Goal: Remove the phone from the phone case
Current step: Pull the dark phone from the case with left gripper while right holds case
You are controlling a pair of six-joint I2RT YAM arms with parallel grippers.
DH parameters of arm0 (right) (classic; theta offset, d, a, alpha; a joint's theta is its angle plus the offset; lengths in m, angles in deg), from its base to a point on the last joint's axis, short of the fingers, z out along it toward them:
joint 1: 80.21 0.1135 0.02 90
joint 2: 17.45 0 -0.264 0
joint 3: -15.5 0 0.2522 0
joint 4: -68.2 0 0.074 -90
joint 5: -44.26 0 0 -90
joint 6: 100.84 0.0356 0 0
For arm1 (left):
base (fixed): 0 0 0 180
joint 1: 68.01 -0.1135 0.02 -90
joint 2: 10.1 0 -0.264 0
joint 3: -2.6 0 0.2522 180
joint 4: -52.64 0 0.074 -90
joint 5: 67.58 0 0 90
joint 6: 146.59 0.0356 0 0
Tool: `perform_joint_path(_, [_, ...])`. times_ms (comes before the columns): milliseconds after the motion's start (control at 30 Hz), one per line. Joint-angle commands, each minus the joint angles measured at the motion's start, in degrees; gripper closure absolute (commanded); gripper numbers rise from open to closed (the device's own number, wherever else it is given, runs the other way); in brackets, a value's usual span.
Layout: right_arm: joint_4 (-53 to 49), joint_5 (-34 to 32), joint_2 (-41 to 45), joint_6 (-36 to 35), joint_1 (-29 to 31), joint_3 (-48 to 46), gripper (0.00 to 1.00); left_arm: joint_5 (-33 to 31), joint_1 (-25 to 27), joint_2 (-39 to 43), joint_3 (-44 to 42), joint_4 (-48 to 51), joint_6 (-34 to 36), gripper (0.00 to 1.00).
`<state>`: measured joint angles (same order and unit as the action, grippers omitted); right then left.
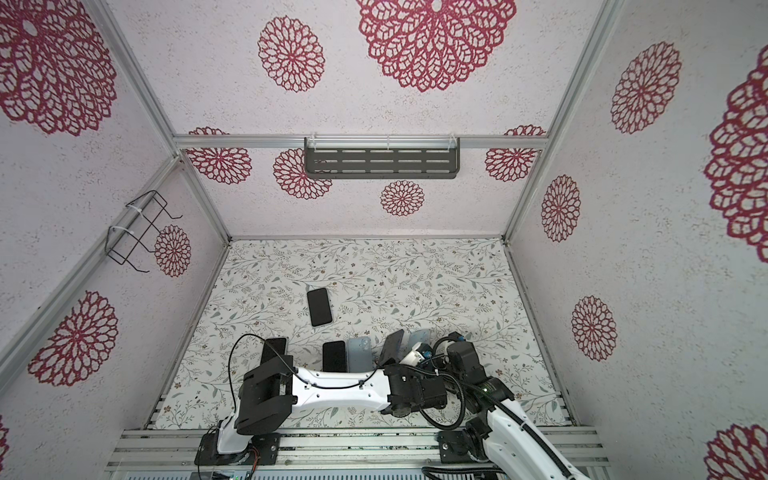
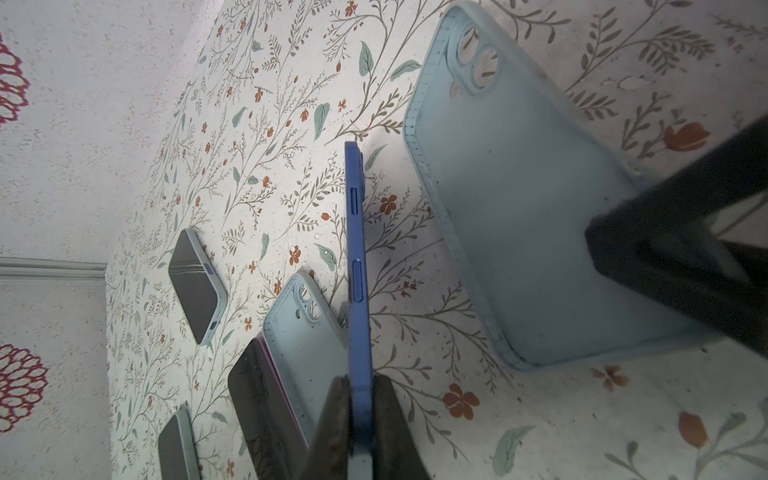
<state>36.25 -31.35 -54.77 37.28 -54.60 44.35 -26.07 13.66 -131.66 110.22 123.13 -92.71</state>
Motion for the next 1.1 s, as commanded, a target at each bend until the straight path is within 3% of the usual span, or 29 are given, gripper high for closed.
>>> perform_joint_path(0, [1.05, 0.99, 0.48, -1.62, -0.36, 0.39, 1.0, 3.89, 1.06, -1.93, 0.62, -0.01, -1.51, 0.98])
perform_joint_path(500, [0.57, 1.86, 0.62, -1.45, -0.84, -0.97, 1.0, 8.67, 1.23, -3.33, -1.32, -5.96, -3.32, 0.86])
perform_joint_path(833, [-3.87, -2.7, 1.91, -1.45, -1.0, -0.79, 1.0, 10.32, 1.43, -3.21, -1.86, -8.28, -3.41, 0.74])
perform_joint_path(933, [-5.16, -4.22, 2.79, -1.45, -1.1, -0.82, 1.0, 11.01, 1.4, -2.83, -2.51, -9.17, -3.78, 0.69])
perform_joint_path(1067, [-3.95, -4.02, 2.58, -1.54, -1.34, -1.81, 1.0, 10.98, 0.92, -0.68, -4.22, -10.2, -5.35, 0.51])
